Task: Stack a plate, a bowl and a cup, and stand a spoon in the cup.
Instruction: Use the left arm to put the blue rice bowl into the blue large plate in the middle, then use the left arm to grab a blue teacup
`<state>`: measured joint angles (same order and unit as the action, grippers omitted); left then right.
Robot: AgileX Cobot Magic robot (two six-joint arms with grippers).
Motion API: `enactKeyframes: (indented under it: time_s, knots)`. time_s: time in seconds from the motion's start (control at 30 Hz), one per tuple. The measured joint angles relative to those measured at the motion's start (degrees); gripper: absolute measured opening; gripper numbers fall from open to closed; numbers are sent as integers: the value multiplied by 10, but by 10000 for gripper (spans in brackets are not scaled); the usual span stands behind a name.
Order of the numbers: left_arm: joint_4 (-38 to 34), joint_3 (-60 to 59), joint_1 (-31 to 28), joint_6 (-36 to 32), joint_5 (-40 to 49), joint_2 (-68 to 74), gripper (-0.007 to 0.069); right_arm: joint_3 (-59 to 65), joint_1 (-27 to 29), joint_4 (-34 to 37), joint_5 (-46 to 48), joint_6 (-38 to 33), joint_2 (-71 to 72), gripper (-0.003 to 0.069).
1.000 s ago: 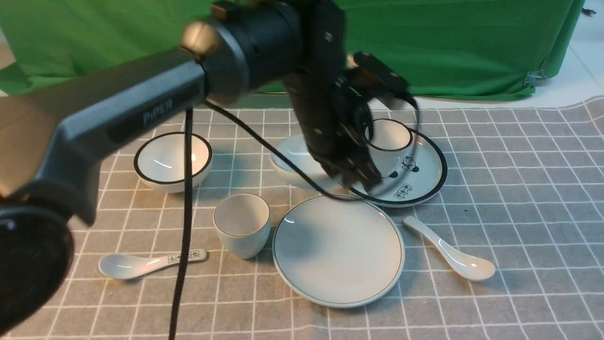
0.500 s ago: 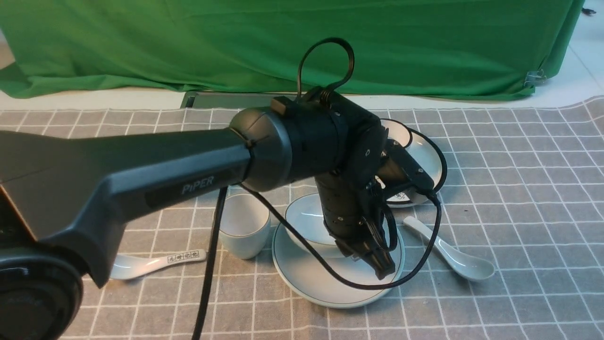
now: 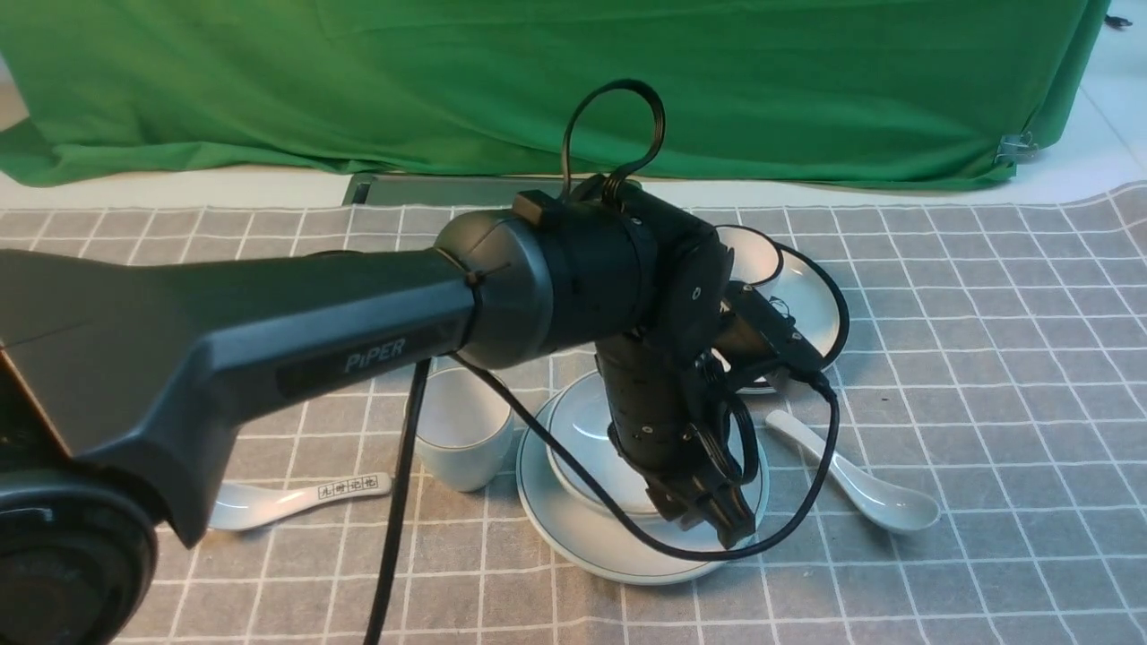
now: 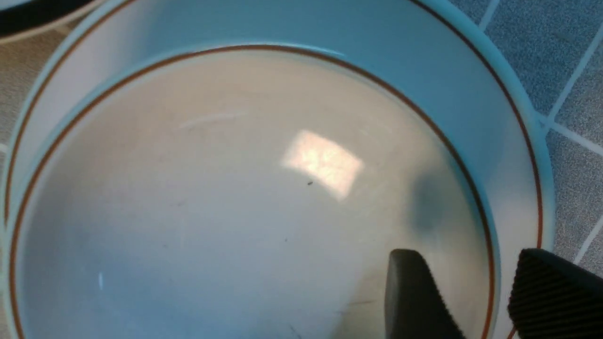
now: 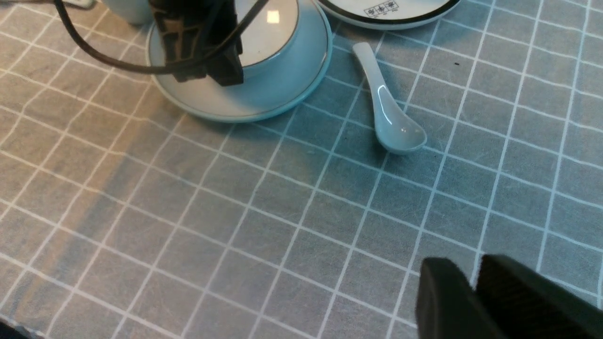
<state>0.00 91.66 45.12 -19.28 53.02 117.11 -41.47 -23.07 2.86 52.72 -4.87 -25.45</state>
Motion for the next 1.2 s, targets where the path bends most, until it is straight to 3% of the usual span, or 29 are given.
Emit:
enactKeyframes:
  time_s: [0.13, 0.27, 0.43, 0.57, 0.67, 0.8, 0.97, 1.2]
  knots:
    - [3, 2, 0, 3, 12, -1, 405, 0, 0, 0, 0, 0, 0, 144]
    - [0, 19, 0, 2, 54, -25, 417, 0, 0, 0, 0, 0, 0, 150]
    - [0, 28, -10, -14, 141, -136, 292, 0, 0, 0, -4, 0, 0, 162]
    - [-20, -2, -49, -32, 160, -184, 195, 0, 0, 0, -8, 0, 0, 168]
    - [-22, -44, -88, -51, 165, -193, 175, 0, 0, 0, -13, 0, 0, 174]
    - [-22, -84, -131, -78, 161, -184, 218, 0, -1, 0, -13, 0, 0, 180]
    - [-17, -108, -165, -92, 107, -151, 337, 0, -1, 8, -15, 0, 0, 183]
    - [-12, -109, -174, -138, 74, -114, 377, 0, -1, 19, -15, 0, 0, 191]
